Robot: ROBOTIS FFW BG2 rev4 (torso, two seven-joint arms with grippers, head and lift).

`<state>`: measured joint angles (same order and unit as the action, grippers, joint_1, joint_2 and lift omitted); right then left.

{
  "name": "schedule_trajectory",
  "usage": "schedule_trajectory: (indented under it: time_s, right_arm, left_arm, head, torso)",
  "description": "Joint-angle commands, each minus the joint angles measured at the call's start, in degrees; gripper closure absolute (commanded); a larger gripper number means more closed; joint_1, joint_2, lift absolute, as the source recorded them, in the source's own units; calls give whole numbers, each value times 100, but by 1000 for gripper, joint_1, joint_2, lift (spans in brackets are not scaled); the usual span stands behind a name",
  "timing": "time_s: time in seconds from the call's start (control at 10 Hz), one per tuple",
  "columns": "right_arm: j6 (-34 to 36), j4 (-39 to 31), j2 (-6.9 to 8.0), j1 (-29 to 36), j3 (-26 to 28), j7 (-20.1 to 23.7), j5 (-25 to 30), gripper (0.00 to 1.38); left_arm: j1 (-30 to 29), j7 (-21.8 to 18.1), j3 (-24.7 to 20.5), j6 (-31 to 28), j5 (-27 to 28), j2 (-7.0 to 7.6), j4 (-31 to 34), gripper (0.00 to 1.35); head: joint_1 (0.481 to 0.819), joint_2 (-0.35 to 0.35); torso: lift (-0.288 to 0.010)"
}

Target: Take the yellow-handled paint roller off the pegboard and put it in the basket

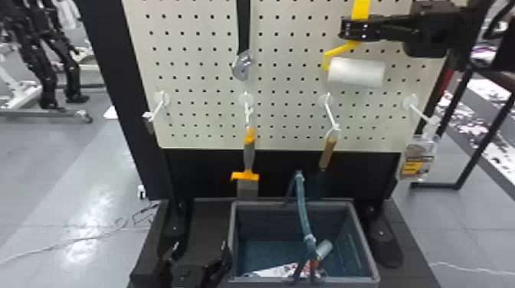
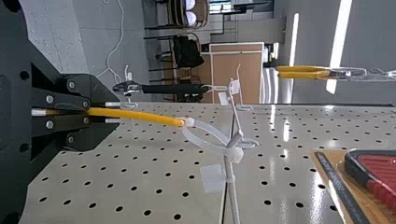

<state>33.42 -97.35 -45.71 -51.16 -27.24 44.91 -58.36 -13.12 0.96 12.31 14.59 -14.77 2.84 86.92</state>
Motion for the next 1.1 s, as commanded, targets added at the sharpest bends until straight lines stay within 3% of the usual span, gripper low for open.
schedule_trajectory:
  time_s: [0.0,0.5,0.7,1.0]
  right_arm:
    - [-2,5,1,1,0,9,0,1289]
    - [-2,-109,-17,27,9,27,-18,1289]
    - [156,-531,-131,45,527,36,97,1289]
    - [306,-848,-157,185,1134,1,211,1289]
  left_arm:
    - [3,0,0,0,0,-2,0,114]
    - [-32,0,-18,26,-9,7,9,114]
    - [-94,0,-62,44,-9,15,26,114]
    - [-94,0,-44,70,-18,50,35,114]
  head:
    - [549,0]
    - [549,0]
    - [549,0]
    - [549,0]
  torso:
    - [-100]
    - [-100]
    - [-100]
    - [-100]
